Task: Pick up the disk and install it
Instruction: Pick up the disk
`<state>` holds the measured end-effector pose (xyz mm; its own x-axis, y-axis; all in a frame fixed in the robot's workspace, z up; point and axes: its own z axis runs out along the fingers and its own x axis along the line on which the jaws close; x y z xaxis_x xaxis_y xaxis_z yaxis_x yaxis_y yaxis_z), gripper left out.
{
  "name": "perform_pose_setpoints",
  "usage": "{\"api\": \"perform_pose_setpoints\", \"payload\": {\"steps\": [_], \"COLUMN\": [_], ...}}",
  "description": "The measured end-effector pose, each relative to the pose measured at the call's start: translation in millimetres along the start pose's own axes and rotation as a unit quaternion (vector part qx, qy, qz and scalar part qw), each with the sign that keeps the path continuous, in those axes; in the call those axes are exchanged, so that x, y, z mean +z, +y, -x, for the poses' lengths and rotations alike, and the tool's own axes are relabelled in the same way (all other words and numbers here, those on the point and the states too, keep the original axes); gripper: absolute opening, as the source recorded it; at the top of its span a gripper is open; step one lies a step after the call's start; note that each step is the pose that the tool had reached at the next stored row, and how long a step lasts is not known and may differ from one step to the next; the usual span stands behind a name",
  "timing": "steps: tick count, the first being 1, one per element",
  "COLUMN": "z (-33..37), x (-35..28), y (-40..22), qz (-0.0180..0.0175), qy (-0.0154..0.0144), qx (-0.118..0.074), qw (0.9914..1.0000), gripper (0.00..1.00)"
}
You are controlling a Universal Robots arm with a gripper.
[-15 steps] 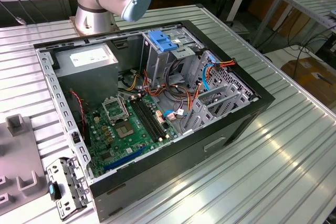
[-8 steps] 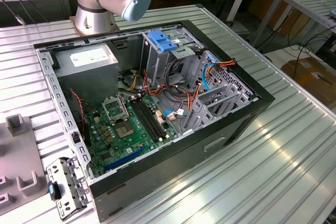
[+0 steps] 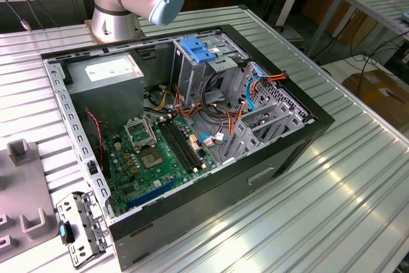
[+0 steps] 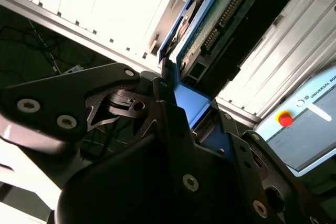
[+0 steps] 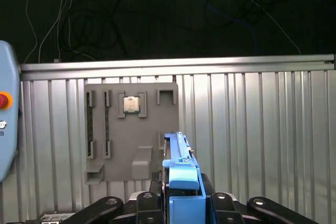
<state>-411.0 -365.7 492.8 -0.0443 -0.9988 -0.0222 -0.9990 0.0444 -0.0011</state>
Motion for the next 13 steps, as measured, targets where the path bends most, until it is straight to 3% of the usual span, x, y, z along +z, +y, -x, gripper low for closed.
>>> {"api": "perform_pose_setpoints", "payload": {"steps": [13], "z": [-7.6], "x": [-0.2], "y": [-13.4], "qz": [0.0000], "qy": [0.0000], "qx": [0.000], "qw": [1.00000], "gripper": [0.37]}}
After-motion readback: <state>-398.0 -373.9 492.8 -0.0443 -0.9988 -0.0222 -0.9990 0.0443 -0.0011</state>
